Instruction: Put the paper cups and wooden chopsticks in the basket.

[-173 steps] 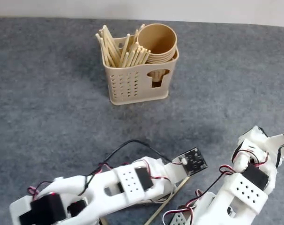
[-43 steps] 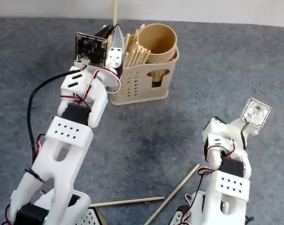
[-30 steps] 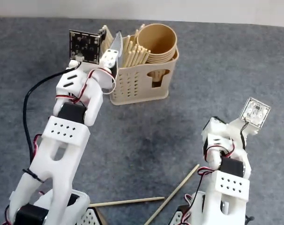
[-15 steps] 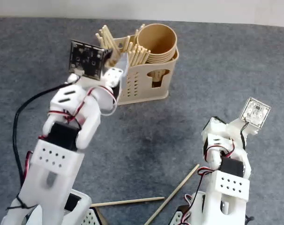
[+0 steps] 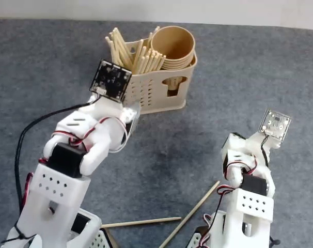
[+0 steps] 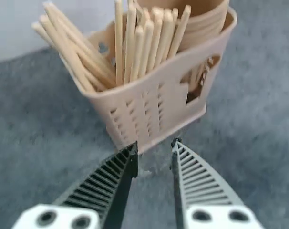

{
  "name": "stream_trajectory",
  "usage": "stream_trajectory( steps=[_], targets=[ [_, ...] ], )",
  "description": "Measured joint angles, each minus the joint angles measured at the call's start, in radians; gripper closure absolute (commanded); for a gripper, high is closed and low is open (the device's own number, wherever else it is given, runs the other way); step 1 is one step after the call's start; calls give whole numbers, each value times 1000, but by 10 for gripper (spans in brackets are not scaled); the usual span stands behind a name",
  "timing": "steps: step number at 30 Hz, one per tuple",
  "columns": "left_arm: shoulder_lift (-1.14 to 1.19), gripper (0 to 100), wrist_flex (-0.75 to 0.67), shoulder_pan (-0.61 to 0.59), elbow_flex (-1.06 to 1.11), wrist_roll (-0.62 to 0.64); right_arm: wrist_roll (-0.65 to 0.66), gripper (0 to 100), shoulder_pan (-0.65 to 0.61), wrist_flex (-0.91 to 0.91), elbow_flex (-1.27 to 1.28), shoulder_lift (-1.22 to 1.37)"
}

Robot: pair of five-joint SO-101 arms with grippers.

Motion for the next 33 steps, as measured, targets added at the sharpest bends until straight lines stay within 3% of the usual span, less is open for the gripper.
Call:
stream_trajectory(
  steps=[6,17,22,28,33],
  targets=[
    [-97,874,49,-97,144,0,12,971,0,87,-12,0],
    [-430,874,-203,-272,671,0,106,968,-123,460,-250,-2],
    [-601,874,-221,-275,818,0,109,961,-158,559,-313,-2],
    [-786,874,-222,-276,916,0,110,864,-169,605,-319,-2],
    [-876,874,-222,-276,950,0,112,864,-167,606,-281,-2]
  ],
)
